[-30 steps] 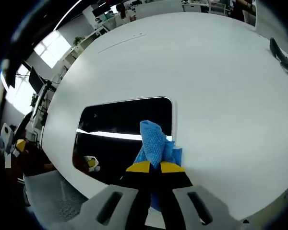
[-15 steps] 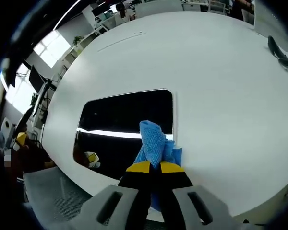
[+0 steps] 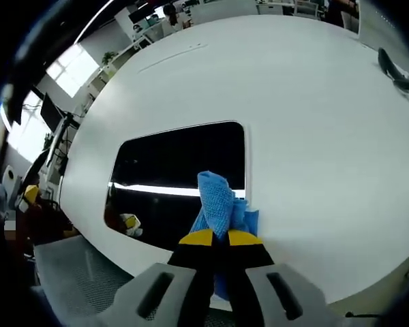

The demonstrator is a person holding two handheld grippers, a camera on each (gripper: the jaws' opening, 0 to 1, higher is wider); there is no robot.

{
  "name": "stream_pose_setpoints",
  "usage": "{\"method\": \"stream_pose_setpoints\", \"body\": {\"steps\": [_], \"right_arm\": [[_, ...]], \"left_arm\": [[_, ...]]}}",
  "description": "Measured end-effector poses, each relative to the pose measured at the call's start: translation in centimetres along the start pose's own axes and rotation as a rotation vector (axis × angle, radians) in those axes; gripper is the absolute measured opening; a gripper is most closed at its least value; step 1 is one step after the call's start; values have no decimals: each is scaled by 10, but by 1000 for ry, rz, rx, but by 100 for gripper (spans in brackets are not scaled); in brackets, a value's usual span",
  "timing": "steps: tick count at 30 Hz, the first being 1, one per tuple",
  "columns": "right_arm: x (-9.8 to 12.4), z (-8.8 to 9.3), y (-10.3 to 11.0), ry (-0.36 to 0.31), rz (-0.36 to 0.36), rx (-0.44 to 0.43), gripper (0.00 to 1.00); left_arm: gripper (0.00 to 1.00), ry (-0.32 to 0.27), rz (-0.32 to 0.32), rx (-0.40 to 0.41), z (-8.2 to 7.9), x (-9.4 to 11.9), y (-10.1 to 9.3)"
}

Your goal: Wipe the mirror surface with the cleaning cloth until all visible marks leave the cleaned area.

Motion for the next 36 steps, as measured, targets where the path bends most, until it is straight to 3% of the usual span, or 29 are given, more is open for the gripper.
{"method": "stream_pose_setpoints", "body": {"steps": [5, 7, 11, 36], "right_arm": [[1, 0, 2, 1, 32, 16, 0], [0, -1, 1, 2, 29, -38, 0], [0, -1, 4, 6, 23, -49, 0], [-17, 0, 56, 38, -13, 9, 0]], "left_arm": [[97, 0, -3, 1, 0, 1, 0], [97, 1, -2, 0, 0, 1, -1], [97, 1, 0, -1, 1, 2, -1], [97, -10, -15, 21, 5, 8, 2]]}}
Point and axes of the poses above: the point that each gripper's makers call its tool centre point, and the gripper's own axes: x roughly backward along the fingers, y roughly to its left, z roughly out of its underside, the point moved 1 cm from there along x, roughly backward along the fingers, and after that the axes turned 5 degrees about -x, right-handed, at the moved point
